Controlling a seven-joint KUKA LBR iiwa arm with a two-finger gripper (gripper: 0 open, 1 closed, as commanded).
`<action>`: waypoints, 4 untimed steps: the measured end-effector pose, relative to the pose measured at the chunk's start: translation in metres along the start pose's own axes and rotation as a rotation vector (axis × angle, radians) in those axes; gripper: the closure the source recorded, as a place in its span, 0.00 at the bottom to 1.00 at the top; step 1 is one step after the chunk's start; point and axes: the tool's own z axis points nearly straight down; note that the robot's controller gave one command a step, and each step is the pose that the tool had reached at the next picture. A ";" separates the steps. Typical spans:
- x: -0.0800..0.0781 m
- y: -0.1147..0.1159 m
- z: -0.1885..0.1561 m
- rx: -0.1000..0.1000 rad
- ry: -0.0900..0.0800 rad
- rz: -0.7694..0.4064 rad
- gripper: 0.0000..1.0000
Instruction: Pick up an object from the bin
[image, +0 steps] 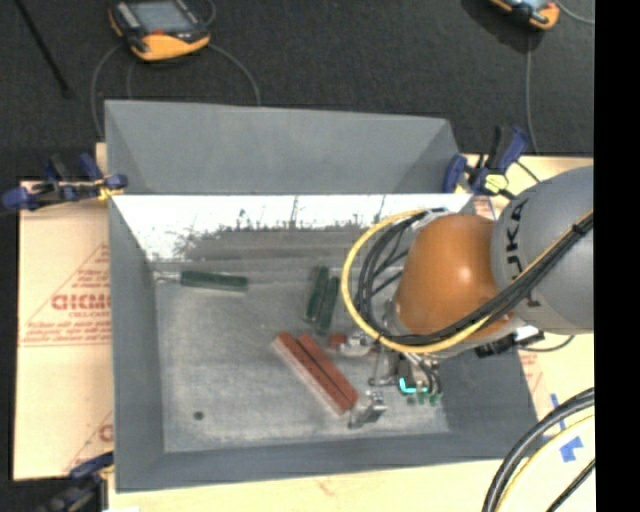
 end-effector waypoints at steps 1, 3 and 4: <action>-0.002 0.000 -0.003 0.000 -0.007 0.000 0.00; -0.001 0.014 0.040 0.000 -0.003 0.378 0.00; -0.009 0.022 0.030 -0.001 -0.009 0.258 0.00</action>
Offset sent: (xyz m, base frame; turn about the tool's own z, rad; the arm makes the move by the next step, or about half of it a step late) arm 0.0033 0.0163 -0.0691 0.4577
